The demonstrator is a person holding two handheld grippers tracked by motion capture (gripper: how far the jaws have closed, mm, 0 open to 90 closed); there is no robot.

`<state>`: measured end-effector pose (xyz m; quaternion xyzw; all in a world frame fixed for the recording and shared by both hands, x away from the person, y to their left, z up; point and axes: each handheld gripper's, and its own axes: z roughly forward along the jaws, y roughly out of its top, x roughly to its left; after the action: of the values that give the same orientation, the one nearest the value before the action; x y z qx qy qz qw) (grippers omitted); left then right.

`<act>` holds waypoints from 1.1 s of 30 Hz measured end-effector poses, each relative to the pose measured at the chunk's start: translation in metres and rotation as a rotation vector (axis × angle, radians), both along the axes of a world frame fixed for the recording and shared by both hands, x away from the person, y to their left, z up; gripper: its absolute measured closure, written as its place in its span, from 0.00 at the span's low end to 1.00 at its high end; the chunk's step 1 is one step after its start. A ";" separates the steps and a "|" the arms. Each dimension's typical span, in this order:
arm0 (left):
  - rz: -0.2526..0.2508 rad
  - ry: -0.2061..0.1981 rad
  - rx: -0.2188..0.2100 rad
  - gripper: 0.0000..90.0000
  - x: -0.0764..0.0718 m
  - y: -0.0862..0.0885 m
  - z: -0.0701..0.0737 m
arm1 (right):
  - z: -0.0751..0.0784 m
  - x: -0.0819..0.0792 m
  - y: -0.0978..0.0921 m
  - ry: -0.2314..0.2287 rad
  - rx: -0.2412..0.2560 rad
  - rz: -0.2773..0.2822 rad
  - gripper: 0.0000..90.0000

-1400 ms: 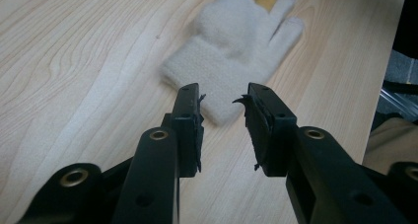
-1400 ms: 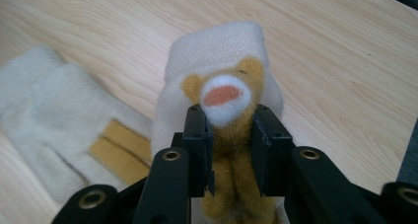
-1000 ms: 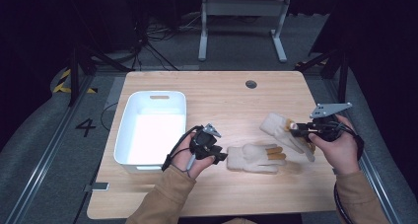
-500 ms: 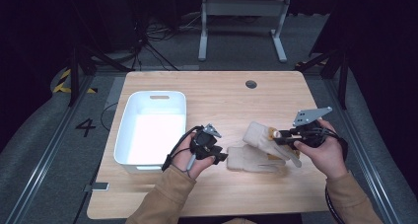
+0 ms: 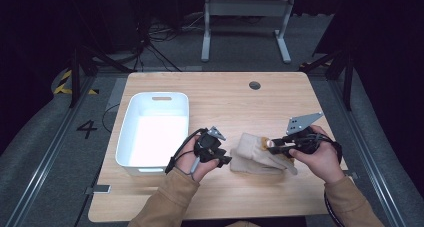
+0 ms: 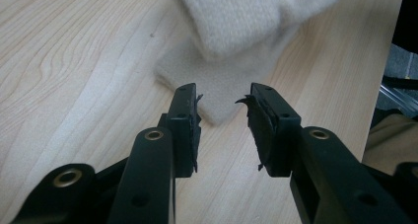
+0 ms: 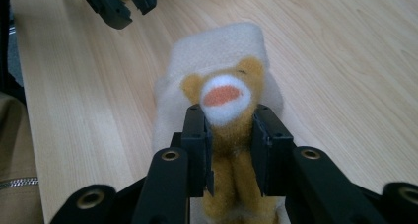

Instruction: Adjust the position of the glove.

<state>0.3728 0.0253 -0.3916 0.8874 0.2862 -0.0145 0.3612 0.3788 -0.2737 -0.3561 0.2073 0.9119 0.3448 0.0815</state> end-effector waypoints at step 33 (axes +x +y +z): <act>-0.037 0.079 0.109 0.72 0.005 -0.022 -0.037 | -0.047 0.013 0.019 0.114 -0.117 0.080 0.60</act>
<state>0.3774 0.0035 -0.4287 0.9096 0.2842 -0.0407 0.3004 0.3922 -0.2547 -0.4034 0.1849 0.9412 0.2814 0.0279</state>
